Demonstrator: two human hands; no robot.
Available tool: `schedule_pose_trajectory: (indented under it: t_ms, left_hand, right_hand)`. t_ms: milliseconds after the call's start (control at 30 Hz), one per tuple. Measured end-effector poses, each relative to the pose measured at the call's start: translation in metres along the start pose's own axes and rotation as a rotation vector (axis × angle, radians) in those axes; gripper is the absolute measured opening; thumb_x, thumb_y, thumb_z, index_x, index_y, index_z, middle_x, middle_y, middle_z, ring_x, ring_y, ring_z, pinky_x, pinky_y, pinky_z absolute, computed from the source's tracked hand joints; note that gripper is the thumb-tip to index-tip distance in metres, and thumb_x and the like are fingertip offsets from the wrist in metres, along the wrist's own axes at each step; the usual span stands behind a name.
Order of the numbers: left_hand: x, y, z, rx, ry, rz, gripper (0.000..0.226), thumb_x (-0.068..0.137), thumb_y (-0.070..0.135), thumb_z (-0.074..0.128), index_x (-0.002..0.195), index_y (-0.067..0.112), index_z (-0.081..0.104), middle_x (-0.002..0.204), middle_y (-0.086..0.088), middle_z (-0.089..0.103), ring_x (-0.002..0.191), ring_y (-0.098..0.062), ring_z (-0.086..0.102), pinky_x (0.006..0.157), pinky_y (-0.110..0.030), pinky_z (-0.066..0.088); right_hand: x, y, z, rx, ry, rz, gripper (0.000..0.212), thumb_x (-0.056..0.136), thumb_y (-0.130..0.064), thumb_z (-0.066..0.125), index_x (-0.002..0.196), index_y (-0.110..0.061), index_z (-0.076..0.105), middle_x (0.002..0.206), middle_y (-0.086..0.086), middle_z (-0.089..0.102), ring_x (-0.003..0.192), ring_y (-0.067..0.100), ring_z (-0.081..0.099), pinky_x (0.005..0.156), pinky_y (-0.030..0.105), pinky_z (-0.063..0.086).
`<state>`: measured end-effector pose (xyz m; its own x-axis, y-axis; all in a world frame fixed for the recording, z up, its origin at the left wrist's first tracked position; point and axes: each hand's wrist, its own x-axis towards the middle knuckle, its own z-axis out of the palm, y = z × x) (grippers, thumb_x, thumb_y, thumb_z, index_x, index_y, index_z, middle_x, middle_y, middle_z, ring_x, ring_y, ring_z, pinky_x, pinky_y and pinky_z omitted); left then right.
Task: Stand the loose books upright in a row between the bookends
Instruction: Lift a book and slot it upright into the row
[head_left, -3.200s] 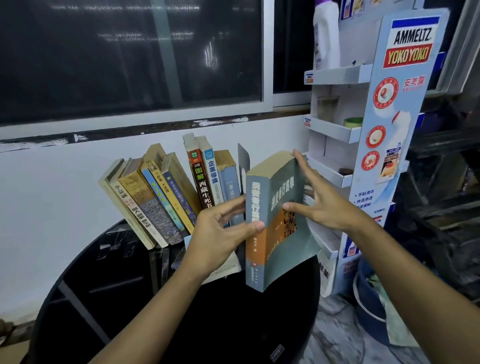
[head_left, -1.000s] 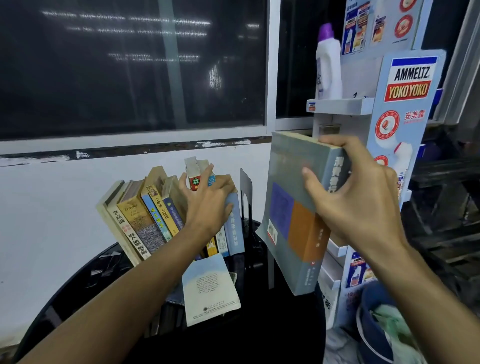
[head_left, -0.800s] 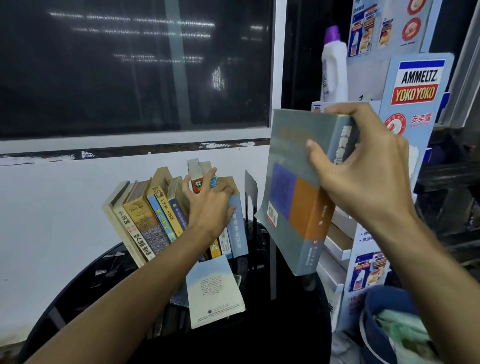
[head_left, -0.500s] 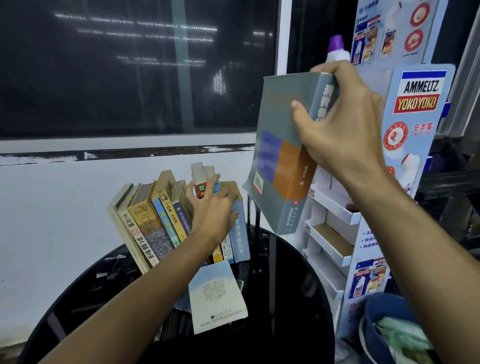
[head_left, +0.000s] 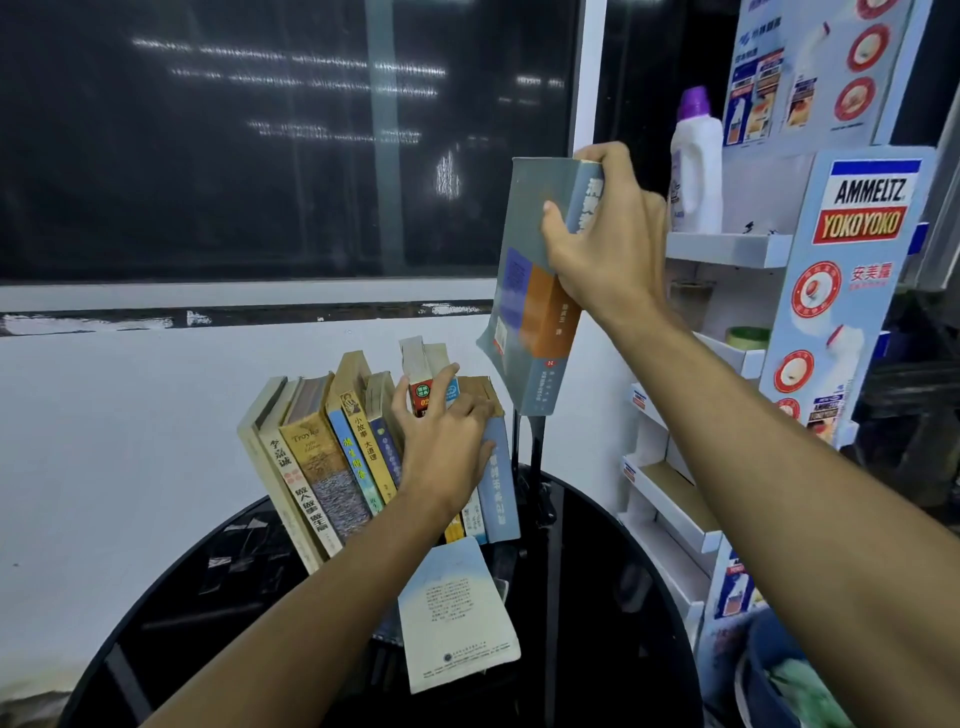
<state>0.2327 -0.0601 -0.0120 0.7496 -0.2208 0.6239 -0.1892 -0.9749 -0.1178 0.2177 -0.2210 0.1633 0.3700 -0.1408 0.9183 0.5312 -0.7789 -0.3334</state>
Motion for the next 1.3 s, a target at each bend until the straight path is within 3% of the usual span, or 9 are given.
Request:
schedule_pose_trajectory:
  t_ms: [100, 200, 300, 367, 500, 600, 867, 1133, 1300]
  left_hand:
    - [0.000, -0.001, 0.002, -0.026, 0.014, -0.007, 0.041, 0.091, 0.046, 0.065, 0.130, 0.034, 0.064, 0.132, 0.013, 0.064, 0.153, -0.023, 0.020, 0.110, -0.064, 0.002]
    - [0.000, -0.001, 0.003, -0.044, 0.019, -0.009, 0.041, 0.092, 0.046, 0.064, 0.131, 0.034, 0.063, 0.133, 0.014, 0.063, 0.154, -0.022, 0.018, 0.109, -0.063, 0.001]
    - [0.001, -0.002, 0.004, -0.053, 0.018, -0.007, 0.042, 0.092, 0.046, 0.063, 0.132, 0.034, 0.062, 0.135, 0.014, 0.062, 0.154, -0.022, 0.016, 0.109, -0.063, 0.001]
    - [0.001, -0.003, 0.004, -0.064, 0.013, -0.008, 0.042, 0.093, 0.046, 0.062, 0.133, 0.033, 0.061, 0.137, 0.014, 0.060, 0.154, -0.021, 0.014, 0.109, -0.063, 0.001]
    - [0.001, -0.002, 0.004, -0.086, 0.006, -0.011, 0.043, 0.094, 0.045, 0.062, 0.135, 0.033, 0.060, 0.140, 0.014, 0.058, 0.155, -0.021, 0.011, 0.109, -0.062, -0.001]
    - [0.001, -0.002, 0.004, -0.110, 0.022, -0.014, 0.041, 0.093, 0.043, 0.064, 0.132, 0.032, 0.062, 0.137, 0.013, 0.060, 0.154, -0.021, 0.014, 0.109, -0.062, 0.001]
    - [-0.001, -0.003, 0.002, -0.145, 0.008, -0.018, 0.040, 0.094, 0.043, 0.063, 0.132, 0.031, 0.062, 0.138, 0.012, 0.059, 0.154, -0.020, 0.010, 0.111, -0.063, 0.002]
    - [-0.001, -0.004, 0.000, -0.155, 0.006, -0.013, 0.040, 0.095, 0.043, 0.062, 0.133, 0.031, 0.061, 0.139, 0.012, 0.059, 0.154, -0.020, 0.009, 0.111, -0.062, -0.001]
    - [-0.001, -0.005, 0.001, -0.159, 0.000, -0.022, 0.039, 0.095, 0.043, 0.063, 0.131, 0.030, 0.062, 0.139, 0.012, 0.059, 0.155, -0.020, 0.009, 0.111, -0.063, 0.001]
  right_hand:
    - [0.002, 0.007, 0.012, 0.000, -0.013, 0.043, 0.046, 0.092, -0.041, 0.066, 0.127, -0.019, 0.047, 0.104, -0.006, 0.057, 0.086, 0.008, 0.049, 0.068, 0.012, 0.044]
    - [0.002, 0.012, 0.023, 0.000, 0.011, 0.066, 0.044, 0.091, -0.041, 0.067, 0.125, -0.020, 0.048, 0.100, -0.008, 0.055, 0.087, 0.010, 0.049, 0.078, 0.030, 0.055]
    - [0.001, 0.018, 0.032, -0.004, 0.016, 0.095, 0.043, 0.090, -0.039, 0.067, 0.124, -0.020, 0.049, 0.096, -0.012, 0.050, 0.086, 0.010, 0.047, 0.083, 0.038, 0.055]
    - [-0.001, 0.020, 0.037, 0.002, 0.001, 0.097, 0.044, 0.090, -0.039, 0.068, 0.124, -0.019, 0.049, 0.098, -0.013, 0.050, 0.084, 0.009, 0.047, 0.081, 0.032, 0.053]
    - [-0.003, 0.023, 0.045, 0.015, -0.032, 0.089, 0.047, 0.092, -0.041, 0.068, 0.127, -0.019, 0.047, 0.104, -0.009, 0.055, 0.084, 0.008, 0.049, 0.066, 0.005, 0.039]
    - [-0.001, 0.022, 0.050, 0.023, -0.047, 0.077, 0.048, 0.092, -0.041, 0.067, 0.129, -0.018, 0.047, 0.114, -0.002, 0.063, 0.088, 0.007, 0.051, 0.060, 0.001, 0.032]
    - [0.004, 0.030, 0.060, 0.012, -0.110, 0.118, 0.049, 0.093, -0.041, 0.067, 0.131, -0.019, 0.045, 0.121, 0.001, 0.061, 0.093, 0.009, 0.046, 0.061, 0.004, 0.030]
    - [0.009, 0.042, 0.056, -0.001, -0.105, 0.179, 0.048, 0.091, -0.041, 0.068, 0.129, -0.021, 0.046, 0.121, 0.003, 0.059, 0.100, 0.011, 0.043, 0.084, 0.031, 0.052]
    - [0.007, 0.043, 0.047, -0.060, -0.116, 0.165, 0.049, 0.093, -0.041, 0.066, 0.131, -0.021, 0.044, 0.122, 0.002, 0.060, 0.096, 0.010, 0.043, 0.074, 0.023, 0.040]
